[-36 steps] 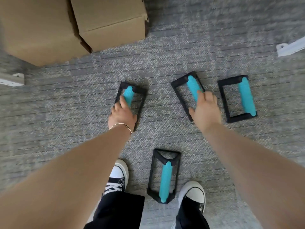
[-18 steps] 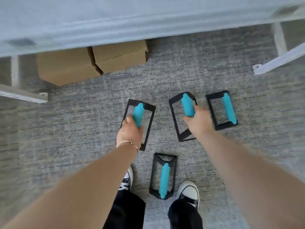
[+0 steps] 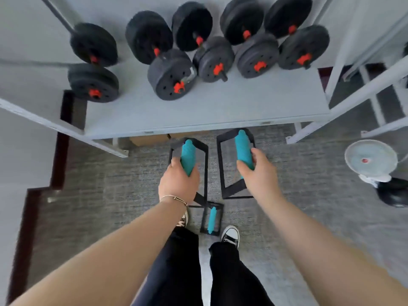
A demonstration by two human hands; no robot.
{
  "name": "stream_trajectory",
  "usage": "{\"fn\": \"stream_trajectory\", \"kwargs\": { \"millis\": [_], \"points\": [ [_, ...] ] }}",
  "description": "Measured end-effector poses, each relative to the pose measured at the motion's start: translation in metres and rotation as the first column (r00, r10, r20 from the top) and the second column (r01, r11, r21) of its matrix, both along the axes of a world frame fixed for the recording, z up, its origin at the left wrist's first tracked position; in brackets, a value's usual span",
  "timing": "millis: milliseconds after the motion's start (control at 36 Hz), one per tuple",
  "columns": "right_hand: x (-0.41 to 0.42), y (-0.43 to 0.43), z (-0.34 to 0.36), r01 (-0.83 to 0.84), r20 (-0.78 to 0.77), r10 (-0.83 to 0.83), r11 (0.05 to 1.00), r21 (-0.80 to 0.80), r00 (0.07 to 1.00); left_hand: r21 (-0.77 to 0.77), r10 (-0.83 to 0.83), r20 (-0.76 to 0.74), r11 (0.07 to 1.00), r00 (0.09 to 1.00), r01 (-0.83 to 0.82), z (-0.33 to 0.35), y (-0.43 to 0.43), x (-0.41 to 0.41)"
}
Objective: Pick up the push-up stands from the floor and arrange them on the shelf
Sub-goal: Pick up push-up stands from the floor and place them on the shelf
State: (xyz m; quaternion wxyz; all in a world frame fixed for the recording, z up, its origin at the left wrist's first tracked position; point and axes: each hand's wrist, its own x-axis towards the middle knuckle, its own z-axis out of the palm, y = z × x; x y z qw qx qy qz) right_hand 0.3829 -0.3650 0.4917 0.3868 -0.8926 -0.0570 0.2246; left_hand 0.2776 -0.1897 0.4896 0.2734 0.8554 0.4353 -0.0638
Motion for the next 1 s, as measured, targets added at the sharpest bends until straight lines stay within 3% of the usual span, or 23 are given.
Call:
{"fn": "stream_trajectory", "kwargs": {
  "millis": [222,444,722,1000],
  "points": [
    [0.011,-0.002,0.171,-0.087,0.227,0.06,0.99,0.112,0.972,0.059,0.046,0.259,0.996,0.965,-0.064,0.165,-0.015,0.018],
    [0.037,0.004,0.289,-0.114,0.391,0.005,0.96,0.256,0.921,0.117,0.027,0.47,0.989,0.882,-0.093,0.282,-0.013,0.045],
    [0.097,0.041,0.368,-0.119,0.492,-0.061,0.938,0.326,0.868,0.225,0.029,0.544,0.958,0.839,-0.179,0.37,0.038,0.081],
    [0.19,0.12,0.391,-0.055,0.502,-0.098,0.958,0.282,0.859,0.203,0.056,0.585,0.956,0.809,-0.213,0.385,0.137,0.17]
  ]
}}
